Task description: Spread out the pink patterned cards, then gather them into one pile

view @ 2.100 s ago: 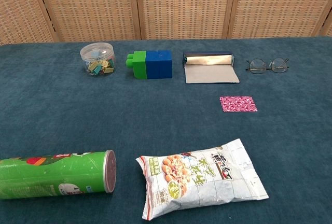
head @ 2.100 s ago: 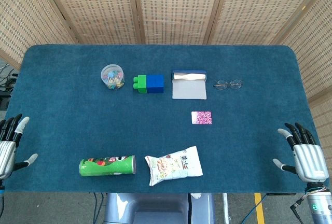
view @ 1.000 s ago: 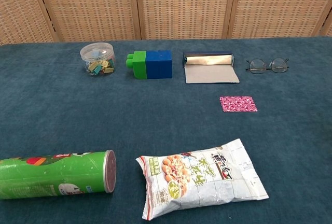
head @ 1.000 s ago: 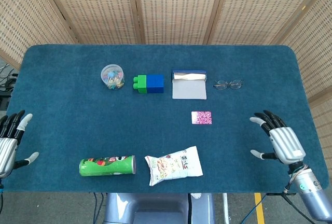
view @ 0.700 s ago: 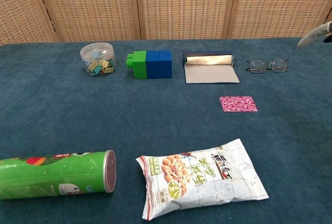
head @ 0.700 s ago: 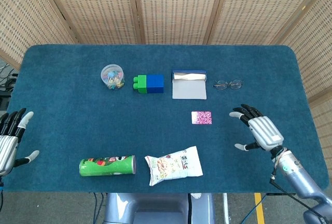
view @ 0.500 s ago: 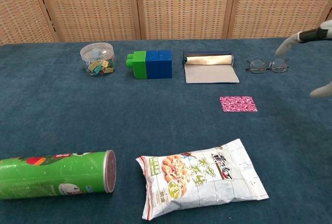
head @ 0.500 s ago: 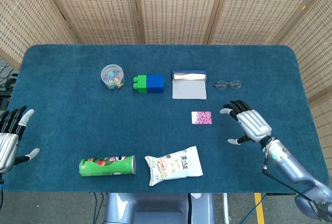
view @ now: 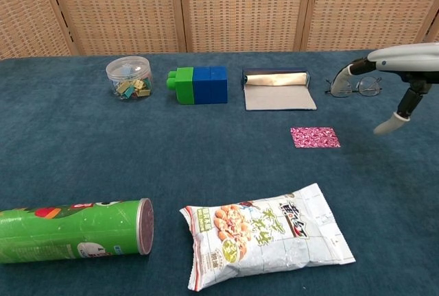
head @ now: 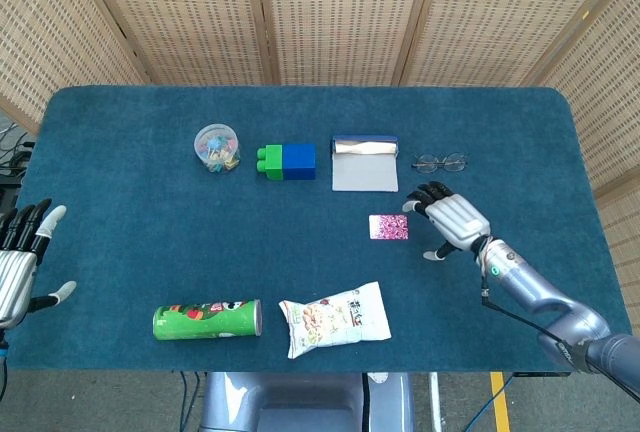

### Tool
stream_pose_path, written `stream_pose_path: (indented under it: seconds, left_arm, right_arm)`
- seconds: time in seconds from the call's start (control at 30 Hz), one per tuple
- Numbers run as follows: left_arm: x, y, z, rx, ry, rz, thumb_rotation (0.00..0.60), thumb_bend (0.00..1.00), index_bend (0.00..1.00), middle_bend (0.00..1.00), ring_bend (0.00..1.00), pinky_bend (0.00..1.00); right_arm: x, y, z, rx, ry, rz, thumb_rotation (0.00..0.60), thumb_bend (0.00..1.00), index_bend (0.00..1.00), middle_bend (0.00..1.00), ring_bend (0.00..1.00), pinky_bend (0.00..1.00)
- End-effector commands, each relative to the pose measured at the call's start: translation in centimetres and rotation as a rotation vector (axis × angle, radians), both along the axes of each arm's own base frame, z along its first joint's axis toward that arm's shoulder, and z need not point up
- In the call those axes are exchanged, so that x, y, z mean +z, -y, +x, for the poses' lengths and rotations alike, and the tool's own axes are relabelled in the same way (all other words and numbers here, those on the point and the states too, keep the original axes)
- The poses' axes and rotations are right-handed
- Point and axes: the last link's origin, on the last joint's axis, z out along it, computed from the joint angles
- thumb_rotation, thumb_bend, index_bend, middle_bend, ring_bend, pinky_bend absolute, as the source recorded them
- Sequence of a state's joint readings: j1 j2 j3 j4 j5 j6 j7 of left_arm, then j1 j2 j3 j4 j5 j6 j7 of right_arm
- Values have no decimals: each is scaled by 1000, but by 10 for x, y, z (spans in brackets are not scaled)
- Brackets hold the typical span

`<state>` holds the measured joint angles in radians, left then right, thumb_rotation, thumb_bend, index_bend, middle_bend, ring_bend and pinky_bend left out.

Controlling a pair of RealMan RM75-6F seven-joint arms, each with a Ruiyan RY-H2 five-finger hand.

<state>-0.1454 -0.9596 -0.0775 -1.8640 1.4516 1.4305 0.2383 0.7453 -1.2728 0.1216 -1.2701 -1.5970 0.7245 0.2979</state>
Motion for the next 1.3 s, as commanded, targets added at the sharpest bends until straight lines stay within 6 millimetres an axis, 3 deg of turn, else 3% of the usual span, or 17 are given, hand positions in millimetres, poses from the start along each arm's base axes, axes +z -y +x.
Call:
stream_pose_path:
  seconds: [0.03, 0.7, 1.3]
  left_arm:
    - [0, -1, 1, 1, 0, -1, 600, 45, 0, 0, 0, 0]
    - [-6, -1, -6, 40, -4, -17, 600, 44, 0, 0, 0, 0]
    - [-6, 1, -15, 60, 10, -10, 600, 45, 0, 0, 0, 0]
  right_arm:
    - [-9, 6, 0, 29, -54, 20, 600, 195, 224, 134, 0, 0]
    - [-50, 8, 5, 72, -164, 174, 600, 208, 224, 134, 0, 0]
    - [-56, 16, 10, 94, -196, 176, 600, 208, 224, 134, 0, 0]
